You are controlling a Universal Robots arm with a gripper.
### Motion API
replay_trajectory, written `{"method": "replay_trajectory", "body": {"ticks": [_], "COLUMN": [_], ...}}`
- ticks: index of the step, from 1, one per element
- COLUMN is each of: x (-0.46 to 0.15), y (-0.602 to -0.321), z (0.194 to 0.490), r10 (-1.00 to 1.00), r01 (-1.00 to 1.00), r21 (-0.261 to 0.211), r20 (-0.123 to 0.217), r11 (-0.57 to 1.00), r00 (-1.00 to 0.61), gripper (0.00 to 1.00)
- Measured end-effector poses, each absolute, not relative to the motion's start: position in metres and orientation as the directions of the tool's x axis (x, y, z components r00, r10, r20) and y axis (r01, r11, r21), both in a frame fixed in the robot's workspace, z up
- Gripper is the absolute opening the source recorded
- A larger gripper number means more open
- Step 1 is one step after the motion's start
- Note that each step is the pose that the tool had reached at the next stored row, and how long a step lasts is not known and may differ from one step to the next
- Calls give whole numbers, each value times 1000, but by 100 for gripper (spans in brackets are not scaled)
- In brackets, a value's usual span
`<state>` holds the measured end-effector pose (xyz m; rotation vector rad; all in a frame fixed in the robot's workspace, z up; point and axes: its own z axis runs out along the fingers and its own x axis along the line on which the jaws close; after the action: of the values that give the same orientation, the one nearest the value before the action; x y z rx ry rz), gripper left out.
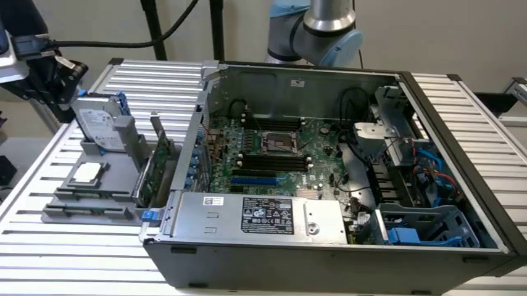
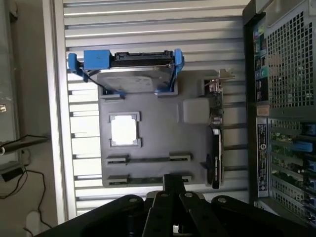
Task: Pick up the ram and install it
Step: 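Reach for the ram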
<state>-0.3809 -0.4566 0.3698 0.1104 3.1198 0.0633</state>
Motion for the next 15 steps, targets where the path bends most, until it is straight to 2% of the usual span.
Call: {"method": "replay_trajectory", "body": {"ticks": [15], "x": [-399], "y": [-460], "z": [357], "r10": [70], "r01": [70], "r21": [27], "r20": [-18], "r11": [997], "r00": [-997], "gripper": [0]}}
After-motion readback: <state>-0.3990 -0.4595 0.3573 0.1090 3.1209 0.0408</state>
